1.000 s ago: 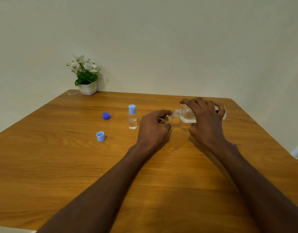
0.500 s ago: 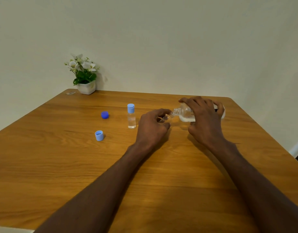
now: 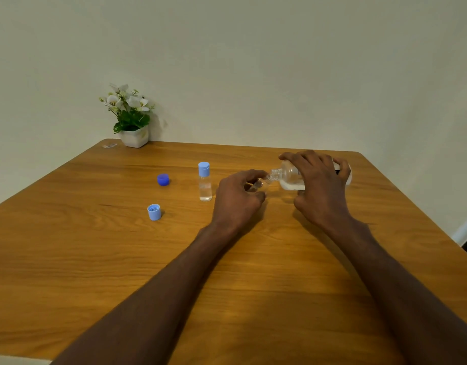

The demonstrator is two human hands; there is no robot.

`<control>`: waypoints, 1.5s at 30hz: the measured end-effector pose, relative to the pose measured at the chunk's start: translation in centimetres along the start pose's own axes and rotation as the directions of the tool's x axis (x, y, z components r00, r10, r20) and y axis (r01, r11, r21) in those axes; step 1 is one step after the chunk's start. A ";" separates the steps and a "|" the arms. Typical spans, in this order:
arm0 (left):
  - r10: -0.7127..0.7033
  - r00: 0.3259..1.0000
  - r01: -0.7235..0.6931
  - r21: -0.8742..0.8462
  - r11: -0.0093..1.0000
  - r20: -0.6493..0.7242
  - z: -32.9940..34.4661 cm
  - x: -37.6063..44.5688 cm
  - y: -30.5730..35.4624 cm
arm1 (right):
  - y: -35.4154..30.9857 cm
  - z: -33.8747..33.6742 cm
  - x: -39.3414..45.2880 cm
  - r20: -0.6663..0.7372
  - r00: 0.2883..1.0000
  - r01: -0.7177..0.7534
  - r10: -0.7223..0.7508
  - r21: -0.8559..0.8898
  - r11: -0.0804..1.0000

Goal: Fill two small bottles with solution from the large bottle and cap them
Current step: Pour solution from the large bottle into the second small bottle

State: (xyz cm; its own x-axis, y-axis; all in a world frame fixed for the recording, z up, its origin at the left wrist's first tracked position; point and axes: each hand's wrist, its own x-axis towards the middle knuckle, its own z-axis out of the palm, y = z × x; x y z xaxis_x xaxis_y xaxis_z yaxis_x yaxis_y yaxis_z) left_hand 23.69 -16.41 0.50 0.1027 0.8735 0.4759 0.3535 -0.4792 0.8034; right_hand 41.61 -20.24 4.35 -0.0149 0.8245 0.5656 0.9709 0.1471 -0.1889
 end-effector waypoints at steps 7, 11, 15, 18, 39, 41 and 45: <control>0.012 1.000 -0.012 0.010 1.000 0.005 0.0 0.0 0.0 | 0.0 0.1 0.0 0.000 1.000 -0.001 0.001 0.005 1.000; 0.018 1.000 -0.018 -0.006 1.000 0.000 0.0 0.0 -0.1 | 0.0 0.2 0.0 -0.001 1.000 -0.003 0.003 0.006 1.000; 0.023 1.000 -0.023 -0.008 1.000 0.002 0.1 0.1 -0.3 | 0.1 0.2 0.0 -0.003 1.000 -0.003 0.003 0.009 1.000; 0.026 1.000 -0.026 0.006 1.000 -0.001 0.1 0.2 -0.4 | 0.1 0.2 0.0 -0.008 1.000 -0.003 0.003 0.011 1.000; 0.031 1.000 -0.031 0.016 0.999 0.007 0.0 0.1 -0.3 | 0.2 0.4 0.0 -0.024 1.000 0.006 -0.005 0.017 1.000; 0.037 0.999 -0.037 0.009 0.999 0.003 0.0 0.1 -0.3 | 0.3 0.4 -0.1 -0.025 1.000 0.006 -0.006 0.015 1.000; 0.032 0.999 -0.032 0.007 0.999 0.003 0.0 0.1 -0.3 | 0.2 0.4 -0.1 -0.023 1.000 0.006 -0.005 0.021 1.000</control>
State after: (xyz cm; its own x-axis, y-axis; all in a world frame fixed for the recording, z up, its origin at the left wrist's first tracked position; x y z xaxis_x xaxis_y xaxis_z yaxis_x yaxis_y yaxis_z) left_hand 23.60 -16.16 0.25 0.1170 0.8582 0.4998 0.3566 -0.5060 0.7854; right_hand 41.71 -20.02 3.91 -0.0147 0.8112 0.5846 0.9655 0.1636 -0.2027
